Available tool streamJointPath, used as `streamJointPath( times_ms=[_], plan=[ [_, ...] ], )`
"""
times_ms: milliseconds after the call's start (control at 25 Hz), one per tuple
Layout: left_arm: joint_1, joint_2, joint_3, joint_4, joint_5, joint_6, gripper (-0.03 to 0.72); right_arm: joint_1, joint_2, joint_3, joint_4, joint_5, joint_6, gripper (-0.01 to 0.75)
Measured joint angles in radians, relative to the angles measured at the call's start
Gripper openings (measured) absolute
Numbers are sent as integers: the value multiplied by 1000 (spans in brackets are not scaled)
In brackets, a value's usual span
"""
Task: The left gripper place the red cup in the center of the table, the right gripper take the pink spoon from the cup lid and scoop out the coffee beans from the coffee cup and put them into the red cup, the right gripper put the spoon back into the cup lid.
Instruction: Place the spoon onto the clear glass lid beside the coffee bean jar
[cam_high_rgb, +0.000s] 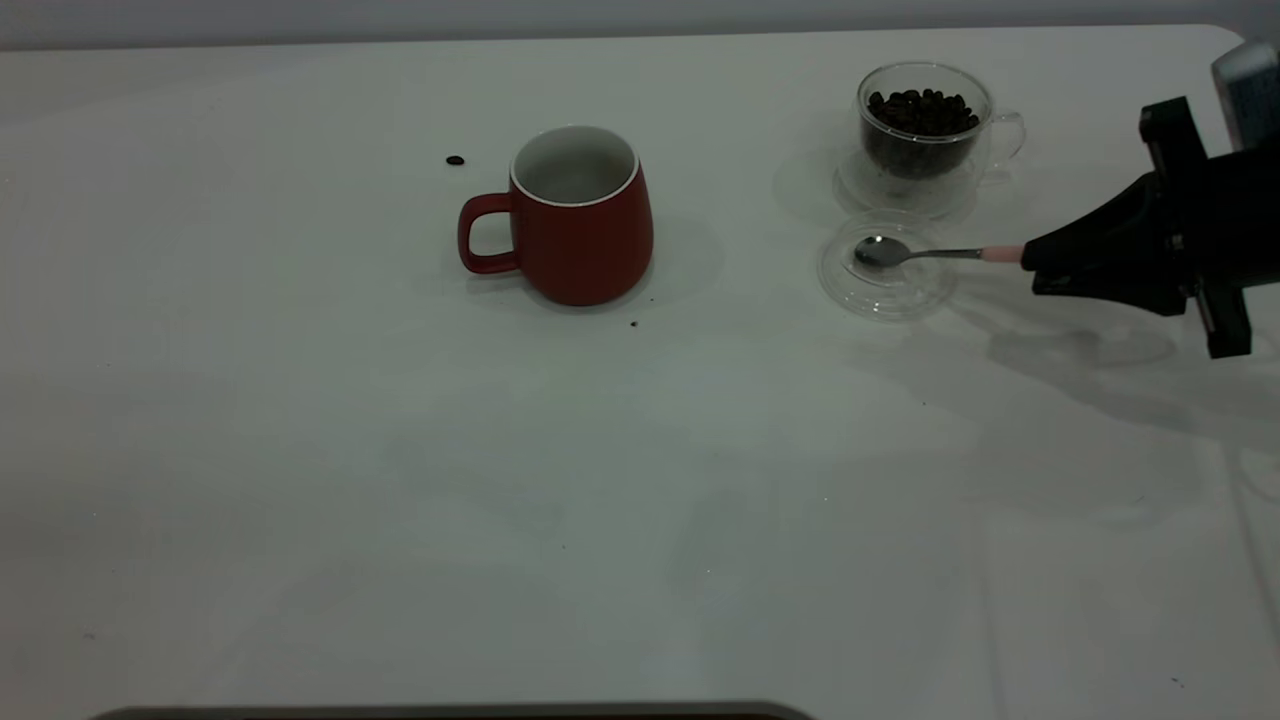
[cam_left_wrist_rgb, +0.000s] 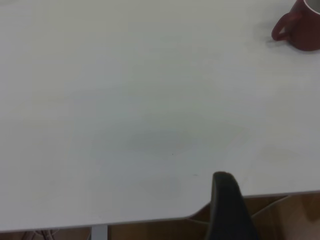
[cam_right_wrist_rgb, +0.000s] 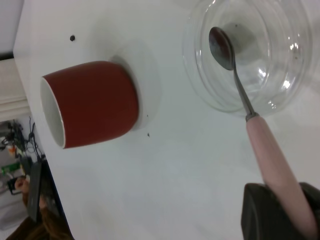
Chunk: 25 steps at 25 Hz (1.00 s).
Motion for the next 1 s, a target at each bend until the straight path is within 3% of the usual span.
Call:
streamJointPath(
  times_ms=[760, 880, 1000],
  plan=[
    [0, 0, 0, 0, 0, 1, 492, 20, 74, -34, 115, 52, -160, 115],
    [0, 0, 0, 0, 0, 1, 492, 24, 74, -34, 125, 52, -165, 147],
    [0, 0, 0, 0, 0, 1, 492, 24, 74, -34, 125, 52, -166, 232]
  ],
)
